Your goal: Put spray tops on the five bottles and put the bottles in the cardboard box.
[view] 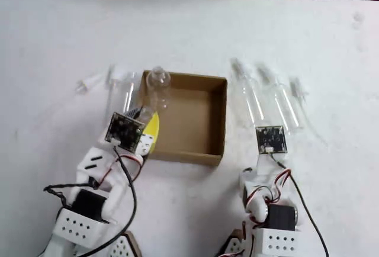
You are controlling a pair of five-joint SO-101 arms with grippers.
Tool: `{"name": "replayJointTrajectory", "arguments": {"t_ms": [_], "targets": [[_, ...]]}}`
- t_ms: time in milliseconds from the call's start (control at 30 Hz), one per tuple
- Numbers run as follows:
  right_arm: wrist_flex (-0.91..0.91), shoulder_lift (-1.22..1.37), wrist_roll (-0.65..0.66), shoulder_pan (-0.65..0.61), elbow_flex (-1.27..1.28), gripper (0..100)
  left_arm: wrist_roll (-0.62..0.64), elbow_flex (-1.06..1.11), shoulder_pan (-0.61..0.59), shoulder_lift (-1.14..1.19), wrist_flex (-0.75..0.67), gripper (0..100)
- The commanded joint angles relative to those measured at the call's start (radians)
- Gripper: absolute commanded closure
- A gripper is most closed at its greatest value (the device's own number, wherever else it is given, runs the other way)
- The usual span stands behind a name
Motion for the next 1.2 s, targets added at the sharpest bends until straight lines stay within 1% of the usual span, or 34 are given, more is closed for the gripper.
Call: {"name": "replayJointTrajectory", "arguments": {"t_ms": [0,100,167,333,433,467,533,667,800,900,1000,1167], "targets": [[0.008,-0.004,0.011,0.007,0.008,91.0,-0.009,-0.057,0.007,-0.008,0.044,93],[0.008,-0.004,0.011,0.007,0.008,91.0,-0.009,-0.060,0.007,-0.008,0.044,93],[0.008,-0.004,0.011,0.007,0.008,91.0,-0.009,-0.061,0.007,-0.008,0.044,91],[0.008,-0.004,0.011,0.007,0.008,91.0,-0.009,-0.063,0.005,-0.008,0.046,77],[0.008,-0.004,0.011,0.007,0.008,91.0,-0.008,-0.072,0.005,-0.008,0.049,73],[0.008,-0.004,0.011,0.007,0.008,91.0,-0.005,-0.084,0.005,-0.008,0.061,73],[0.008,-0.004,0.012,0.005,0.008,91.0,0.040,-0.146,0.005,-0.008,0.121,73],[0.008,-0.004,0.012,0.004,0.008,91.0,0.140,-0.350,0.012,-0.008,0.304,73],[0.008,-0.004,0.012,0.002,0.008,91.0,0.192,-0.528,0.004,-0.002,0.394,73],[0.008,-0.004,0.012,0.004,0.008,91.0,0.236,-0.605,0.004,0.002,0.468,73],[0.008,-0.004,0.012,0.002,0.008,91.0,0.276,-0.643,-0.001,0.054,0.502,73],[0.008,-0.004,0.012,0.001,0.008,91.0,0.325,-0.764,-0.102,0.269,0.511,73]]}}
